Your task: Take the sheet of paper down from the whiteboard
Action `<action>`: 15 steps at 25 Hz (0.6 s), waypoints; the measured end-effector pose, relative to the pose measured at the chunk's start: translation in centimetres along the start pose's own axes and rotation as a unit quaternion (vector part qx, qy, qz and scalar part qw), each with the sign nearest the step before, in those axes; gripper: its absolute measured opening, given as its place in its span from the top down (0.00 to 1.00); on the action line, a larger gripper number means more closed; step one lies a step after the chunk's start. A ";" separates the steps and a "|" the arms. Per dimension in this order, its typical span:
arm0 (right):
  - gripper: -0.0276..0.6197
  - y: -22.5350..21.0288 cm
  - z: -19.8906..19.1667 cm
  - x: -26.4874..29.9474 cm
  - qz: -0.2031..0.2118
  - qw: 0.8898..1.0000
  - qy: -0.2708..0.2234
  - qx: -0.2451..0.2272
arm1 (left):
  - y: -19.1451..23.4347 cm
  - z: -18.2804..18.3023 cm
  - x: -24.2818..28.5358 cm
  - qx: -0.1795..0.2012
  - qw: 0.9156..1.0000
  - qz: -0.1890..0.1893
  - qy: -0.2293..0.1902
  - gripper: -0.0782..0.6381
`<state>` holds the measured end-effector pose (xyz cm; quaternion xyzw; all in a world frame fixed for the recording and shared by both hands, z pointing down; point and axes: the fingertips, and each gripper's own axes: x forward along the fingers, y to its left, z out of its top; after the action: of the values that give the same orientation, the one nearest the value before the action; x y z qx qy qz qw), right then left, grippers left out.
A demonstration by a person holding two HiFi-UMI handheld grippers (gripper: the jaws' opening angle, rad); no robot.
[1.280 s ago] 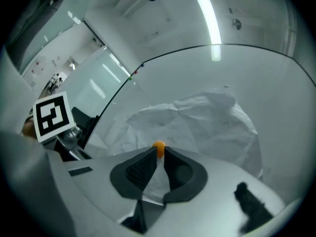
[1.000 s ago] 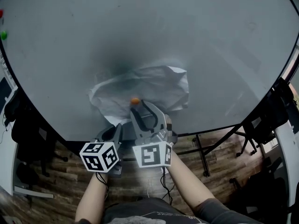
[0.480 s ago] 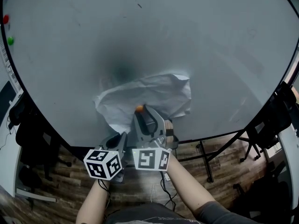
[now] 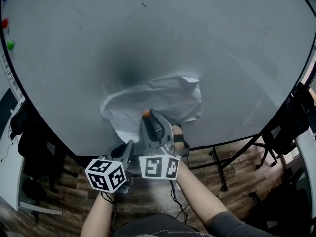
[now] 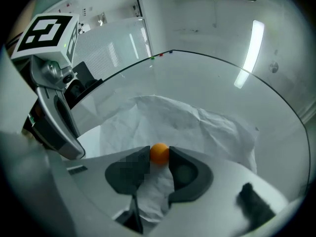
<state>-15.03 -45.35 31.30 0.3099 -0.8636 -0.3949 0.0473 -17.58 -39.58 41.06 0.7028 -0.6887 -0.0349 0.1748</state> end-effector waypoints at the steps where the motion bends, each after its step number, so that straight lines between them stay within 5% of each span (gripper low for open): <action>1: 0.76 0.0 0.0 0.0 0.003 1.000 -0.002 0.007 | 0.0 0.1 -0.1 0.000 1.000 0.002 -0.002 0.87; 15: 0.77 -0.4 -0.3 -0.2 0.002 0.997 0.005 0.078 | 0.7 2.2 -1.2 -0.007 0.999 0.007 -0.033 0.87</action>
<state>-14.55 -45.63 31.24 0.3130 -0.8921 -0.3248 0.0276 -18.97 -38.85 39.03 0.6952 -0.6987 -0.0615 0.1571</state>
